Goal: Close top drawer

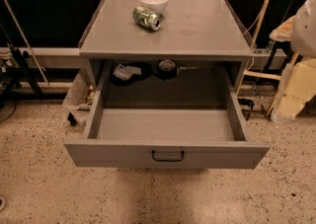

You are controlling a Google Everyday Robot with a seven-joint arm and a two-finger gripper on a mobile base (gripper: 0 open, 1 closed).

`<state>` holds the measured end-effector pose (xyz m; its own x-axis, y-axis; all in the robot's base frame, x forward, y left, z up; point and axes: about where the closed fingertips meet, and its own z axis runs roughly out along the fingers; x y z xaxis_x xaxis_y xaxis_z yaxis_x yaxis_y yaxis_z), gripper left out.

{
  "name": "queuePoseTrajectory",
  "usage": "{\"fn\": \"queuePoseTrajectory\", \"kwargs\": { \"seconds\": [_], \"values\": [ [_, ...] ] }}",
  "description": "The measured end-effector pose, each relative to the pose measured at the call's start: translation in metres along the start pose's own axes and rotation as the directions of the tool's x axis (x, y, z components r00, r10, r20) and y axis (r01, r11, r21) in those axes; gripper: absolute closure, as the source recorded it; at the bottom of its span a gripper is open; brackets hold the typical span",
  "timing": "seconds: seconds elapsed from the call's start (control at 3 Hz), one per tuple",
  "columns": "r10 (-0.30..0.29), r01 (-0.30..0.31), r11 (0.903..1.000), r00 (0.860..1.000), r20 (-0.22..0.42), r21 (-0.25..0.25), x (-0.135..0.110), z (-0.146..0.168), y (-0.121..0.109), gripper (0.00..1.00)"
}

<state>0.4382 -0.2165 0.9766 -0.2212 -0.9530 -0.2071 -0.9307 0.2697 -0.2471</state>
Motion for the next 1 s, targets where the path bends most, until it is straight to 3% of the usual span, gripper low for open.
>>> {"fn": "queuePoseTrajectory", "kwargs": {
  "seconds": [0.33,0.67,1.0],
  "values": [
    [-0.001,0.001,1.0,1.0,0.0,0.002,0.0,0.0,0.0,0.0],
    [-0.032,0.031,0.9977,0.999,-0.026,-0.061,0.002,0.034,0.02,0.0],
    [-0.064,0.07,0.9822,0.997,0.041,-0.175,-0.001,0.106,0.066,0.0]
  ]
}}
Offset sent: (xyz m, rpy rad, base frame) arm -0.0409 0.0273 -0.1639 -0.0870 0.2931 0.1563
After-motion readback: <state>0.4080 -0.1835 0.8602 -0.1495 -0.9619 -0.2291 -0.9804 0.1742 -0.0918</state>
